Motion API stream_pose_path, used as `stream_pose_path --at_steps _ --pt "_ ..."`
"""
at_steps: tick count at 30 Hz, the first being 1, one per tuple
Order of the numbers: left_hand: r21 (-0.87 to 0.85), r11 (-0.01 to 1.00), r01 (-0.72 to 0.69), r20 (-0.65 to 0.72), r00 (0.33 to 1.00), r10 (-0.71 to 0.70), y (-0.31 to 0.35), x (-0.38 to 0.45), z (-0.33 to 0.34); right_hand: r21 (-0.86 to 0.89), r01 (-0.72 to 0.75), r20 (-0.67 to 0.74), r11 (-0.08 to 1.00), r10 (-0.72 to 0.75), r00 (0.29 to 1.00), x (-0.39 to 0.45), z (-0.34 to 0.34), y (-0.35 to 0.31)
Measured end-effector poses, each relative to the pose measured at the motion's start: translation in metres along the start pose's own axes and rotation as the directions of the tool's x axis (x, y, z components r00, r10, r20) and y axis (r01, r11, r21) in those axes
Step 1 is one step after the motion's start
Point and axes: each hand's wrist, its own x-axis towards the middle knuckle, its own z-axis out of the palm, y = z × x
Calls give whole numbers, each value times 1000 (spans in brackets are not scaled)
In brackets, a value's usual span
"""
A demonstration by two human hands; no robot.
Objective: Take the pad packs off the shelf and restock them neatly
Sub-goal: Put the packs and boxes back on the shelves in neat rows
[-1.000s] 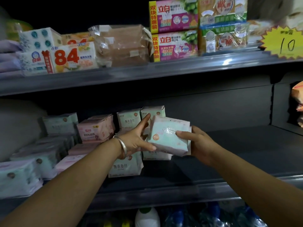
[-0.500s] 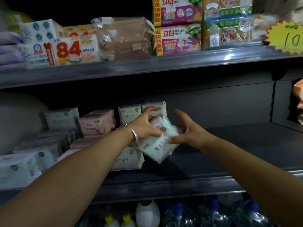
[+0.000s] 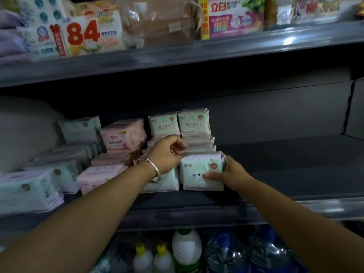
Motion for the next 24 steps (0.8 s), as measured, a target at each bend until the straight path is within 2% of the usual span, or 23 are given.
stream_pose_path --at_steps 2,5,8,10,11,13,15,17,19,22,24 --pt "41 999 -29 29 999 28 -9 -7 4 -10 -23 -44 1000 22 999 6 8 3" --pt "104 993 -63 69 996 56 -18 -16 7 -79 -29 -34 996 27 999 7 10 -1" --pt "175 981 -84 104 992 66 -17 -29 9 -209 16 -104 978 -39 994 -7 9 -4" --pt "248 961 -122 109 989 98 -17 -43 13 -369 84 -197 926 -167 966 -27 8 -4" --pt "280 950 -142 104 988 117 -16 -51 15 -467 146 -224 872 -276 935 -40 8 -4" --pt "322 925 -202 97 979 180 -15 -72 21 -604 301 -199 737 -506 839 -71 10 2" --pt "354 897 -264 128 964 233 -15 -96 33 -638 420 -102 646 -611 785 -103 13 21" --pt "369 885 -284 196 955 224 -22 -127 52 -636 452 17 625 -575 818 -134 18 55" --pt "350 893 -282 268 944 193 -36 -164 81 -631 427 119 648 -463 878 -160 22 97" --pt "348 904 -249 425 901 84 -64 -218 128 -685 325 251 652 -208 945 -193 27 164" --pt "378 899 -220 537 843 -20 -82 -248 154 -718 256 295 647 -50 954 -208 31 205"
